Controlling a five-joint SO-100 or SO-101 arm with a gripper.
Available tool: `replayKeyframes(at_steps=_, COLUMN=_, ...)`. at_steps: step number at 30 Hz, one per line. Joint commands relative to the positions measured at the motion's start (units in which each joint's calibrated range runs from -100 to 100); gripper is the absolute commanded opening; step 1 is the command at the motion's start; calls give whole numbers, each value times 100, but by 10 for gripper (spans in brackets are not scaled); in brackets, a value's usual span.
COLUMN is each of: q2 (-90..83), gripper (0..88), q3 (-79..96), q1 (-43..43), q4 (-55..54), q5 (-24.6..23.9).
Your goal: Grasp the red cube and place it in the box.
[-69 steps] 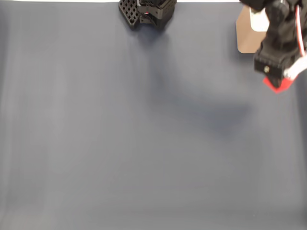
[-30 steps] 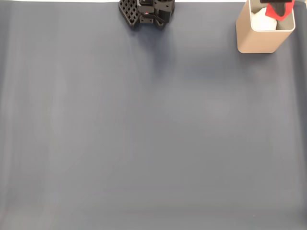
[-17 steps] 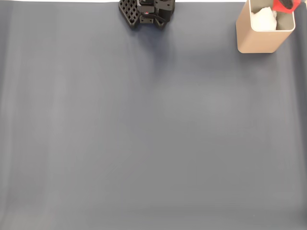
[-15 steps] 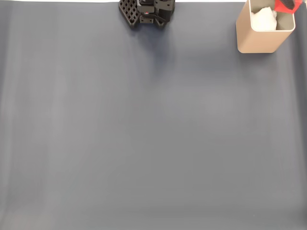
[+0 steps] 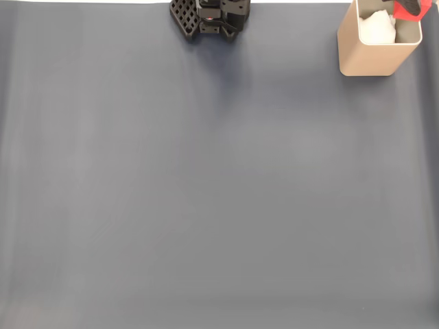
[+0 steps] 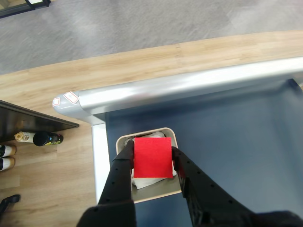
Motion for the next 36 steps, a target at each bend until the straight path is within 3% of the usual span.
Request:
replayKeyframes(at_steps=1, q2=-223, gripper=4, q3=-16, q1=-12, q4=-107, q5=-49)
replayKeyframes(at_steps=11, q2=-405, gripper=47, q3=148, q1=-41, q4=-99, q5=-195)
replayKeyframes(at_steps=20, q2=-388, gripper=244, q3=148, q1=-34, q4=-50, q5=-357)
replayKeyframes(at_steps=36, q2=-405, gripper=259, q3=139, q1=-34, q4=8, q5=-293)
